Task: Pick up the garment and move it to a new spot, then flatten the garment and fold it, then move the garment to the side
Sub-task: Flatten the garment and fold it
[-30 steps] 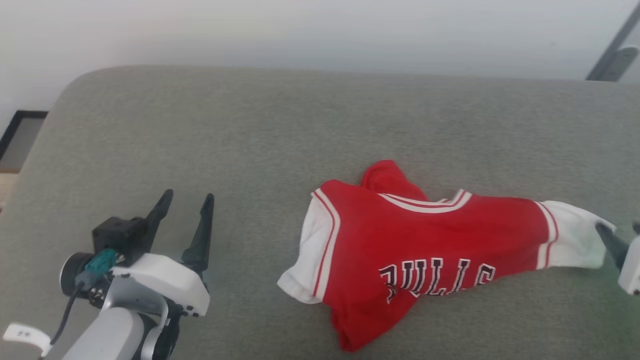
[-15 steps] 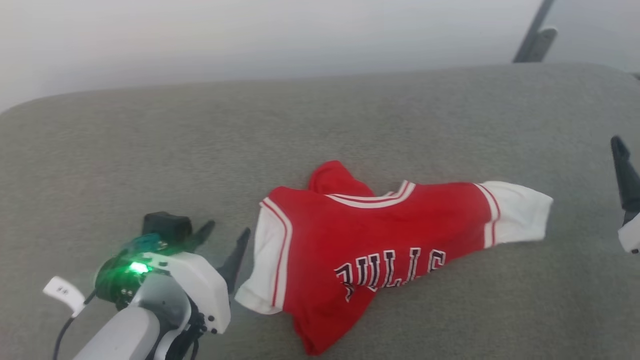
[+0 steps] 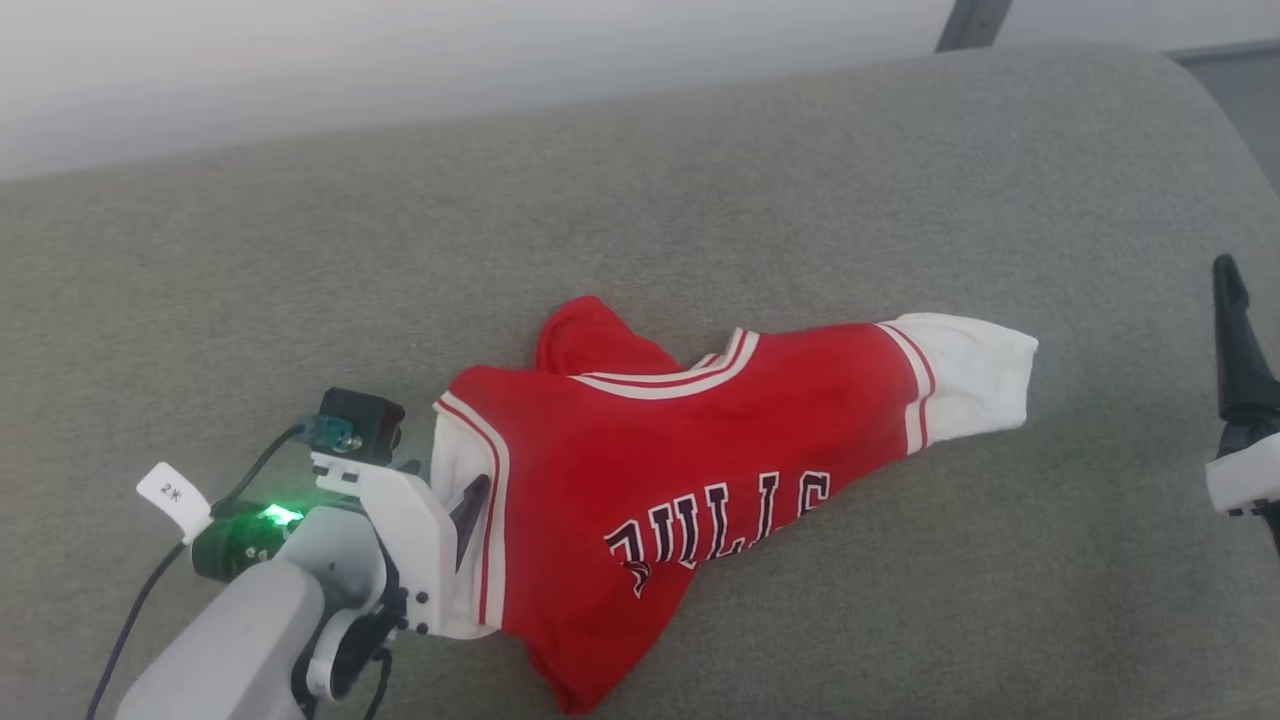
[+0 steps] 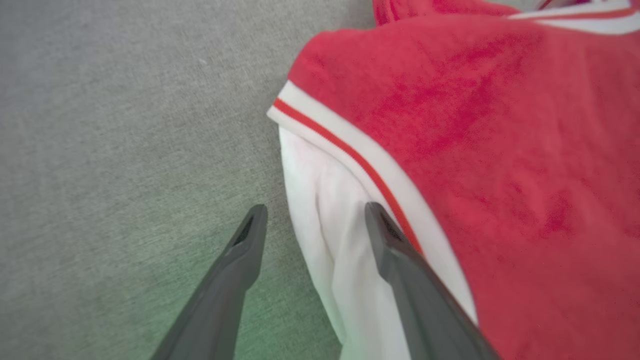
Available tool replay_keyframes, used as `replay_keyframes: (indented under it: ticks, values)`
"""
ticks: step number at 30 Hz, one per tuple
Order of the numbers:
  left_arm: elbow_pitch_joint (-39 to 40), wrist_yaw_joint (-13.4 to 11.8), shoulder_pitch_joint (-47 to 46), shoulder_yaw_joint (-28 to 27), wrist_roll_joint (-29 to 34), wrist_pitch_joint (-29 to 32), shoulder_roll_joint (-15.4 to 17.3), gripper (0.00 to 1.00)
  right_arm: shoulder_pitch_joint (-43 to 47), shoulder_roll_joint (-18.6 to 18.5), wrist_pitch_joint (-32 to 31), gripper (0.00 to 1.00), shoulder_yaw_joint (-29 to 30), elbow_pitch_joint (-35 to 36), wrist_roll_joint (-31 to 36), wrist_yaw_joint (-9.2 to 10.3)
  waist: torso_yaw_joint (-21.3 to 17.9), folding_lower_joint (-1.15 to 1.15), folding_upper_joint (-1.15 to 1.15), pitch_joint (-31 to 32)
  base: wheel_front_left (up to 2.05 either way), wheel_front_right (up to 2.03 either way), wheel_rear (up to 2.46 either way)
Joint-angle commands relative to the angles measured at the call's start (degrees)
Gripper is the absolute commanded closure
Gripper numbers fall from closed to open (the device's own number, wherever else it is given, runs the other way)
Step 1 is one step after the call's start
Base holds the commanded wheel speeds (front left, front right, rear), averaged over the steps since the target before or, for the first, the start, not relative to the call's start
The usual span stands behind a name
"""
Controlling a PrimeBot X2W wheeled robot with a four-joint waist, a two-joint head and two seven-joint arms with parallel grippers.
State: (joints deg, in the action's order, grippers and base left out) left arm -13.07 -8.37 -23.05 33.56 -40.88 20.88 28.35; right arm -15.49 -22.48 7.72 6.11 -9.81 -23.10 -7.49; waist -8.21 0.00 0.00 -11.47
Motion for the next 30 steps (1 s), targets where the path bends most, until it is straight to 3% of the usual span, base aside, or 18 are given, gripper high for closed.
replay_keyframes:
  ticks: [1,7,10,19,30]
  values:
    - [-1.4,-0.2,-0.9,0.0,-0.6,0.8,-0.4,0.0,0.4,0.2,0.3,0.0,0.0,0.2,0.0,0.0,-0.6,0.0,0.0,-0.6,0.0,0.0,0.0]
    - [-8.8,0.3,-2.4,0.7,-2.1,4.4,-1.4,0.0,0.3,0.3,0.5,0.0,-0.2,-0.1,-0.3,0.0,-1.1,0.0,0.0,-1.4,0.0,0.0,0.0]
    - [-11.7,0.8,-2.9,1.3,-2.8,5.8,-2.2,1.0,0.4,0.2,0.6,0.0,-0.1,-0.3,-0.3,0.0,-1.1,0.0,0.0,-1.6,0.0,0.0,0.0]
    - [-12.3,2.0,-4.6,1.8,-2.6,6.5,-1.8,1.0,0.6,0.0,1.0,0.0,1.0,-0.6,1.0,0.0,0.2,0.0,0.0,-1.1,0.0,0.0,0.0]
    - [-0.2,-1.8,-3.8,-0.2,0.1,8.1,6.1,1.0,2.0,1.1,0.0,0.0,3.2,-0.1,3.2,0.0,2.4,0.0,0.0,0.9,0.0,0.0,0.0]
